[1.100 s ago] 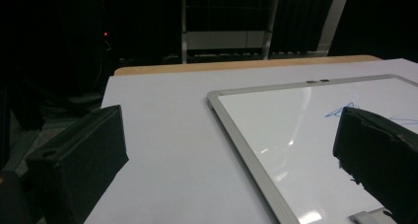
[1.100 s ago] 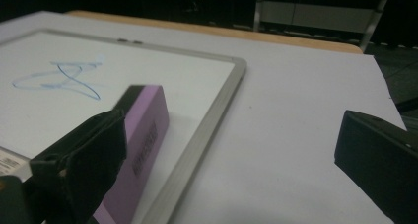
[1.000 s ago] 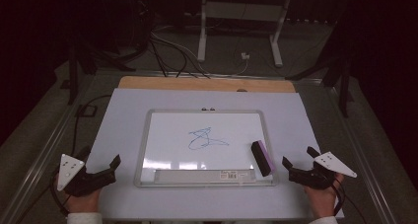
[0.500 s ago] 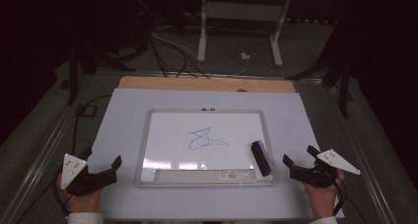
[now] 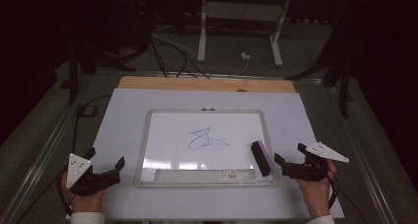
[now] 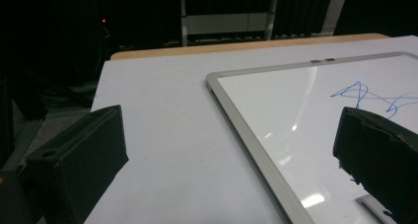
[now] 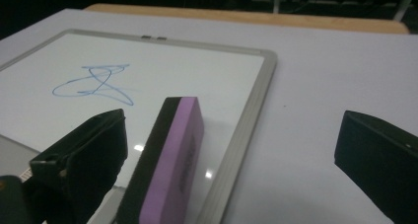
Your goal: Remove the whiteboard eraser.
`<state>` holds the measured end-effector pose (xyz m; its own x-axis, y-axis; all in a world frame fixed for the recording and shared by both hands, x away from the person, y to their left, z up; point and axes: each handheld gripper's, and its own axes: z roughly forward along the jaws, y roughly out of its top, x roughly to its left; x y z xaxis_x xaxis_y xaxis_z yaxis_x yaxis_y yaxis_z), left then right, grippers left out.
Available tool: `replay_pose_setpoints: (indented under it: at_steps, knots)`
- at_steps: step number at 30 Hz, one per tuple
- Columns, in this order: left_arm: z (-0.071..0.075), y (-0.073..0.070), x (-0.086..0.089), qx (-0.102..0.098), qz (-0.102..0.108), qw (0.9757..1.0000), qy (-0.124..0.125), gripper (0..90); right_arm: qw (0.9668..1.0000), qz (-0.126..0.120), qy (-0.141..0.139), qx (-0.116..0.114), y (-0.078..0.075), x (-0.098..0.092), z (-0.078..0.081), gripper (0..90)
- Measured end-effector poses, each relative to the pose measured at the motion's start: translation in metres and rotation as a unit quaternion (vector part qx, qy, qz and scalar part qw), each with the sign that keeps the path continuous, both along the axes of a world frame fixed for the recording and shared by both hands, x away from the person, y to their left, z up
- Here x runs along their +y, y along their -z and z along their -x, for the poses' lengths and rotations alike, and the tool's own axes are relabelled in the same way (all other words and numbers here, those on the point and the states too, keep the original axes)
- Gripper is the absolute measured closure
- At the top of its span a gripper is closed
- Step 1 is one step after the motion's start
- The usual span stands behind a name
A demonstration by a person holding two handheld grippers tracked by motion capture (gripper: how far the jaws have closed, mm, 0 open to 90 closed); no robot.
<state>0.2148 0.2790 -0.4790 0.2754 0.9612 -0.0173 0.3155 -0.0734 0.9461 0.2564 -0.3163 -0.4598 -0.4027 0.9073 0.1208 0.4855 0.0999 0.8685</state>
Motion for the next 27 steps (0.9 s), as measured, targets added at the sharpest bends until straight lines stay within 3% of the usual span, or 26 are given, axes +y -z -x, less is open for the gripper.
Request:
replay_pose_setpoints:
  at_steps: [7,13,20,27]
  knots:
    - [-0.001,0.001,-0.001,0.003,-0.002,1.0,0.002,0.7,0.9993,0.007,-0.02,0.032,0.003,0.013,-0.01,0.9]
    - [-0.001,0.002,-0.002,0.004,-0.002,1.0,0.003,0.7,0.998,0.006,-0.031,0.055,0.009,0.018,-0.016,6.9]
    - [-0.001,0.002,-0.002,0.006,-0.003,1.0,0.004,0.7,0.995,-0.002,-0.042,0.09,0.015,0.022,-0.02,20.2]
    - [-0.001,0.002,-0.002,0.004,-0.003,1.0,0.004,0.7,0.994,-0.009,-0.038,0.102,0.017,0.022,-0.021,32.0]
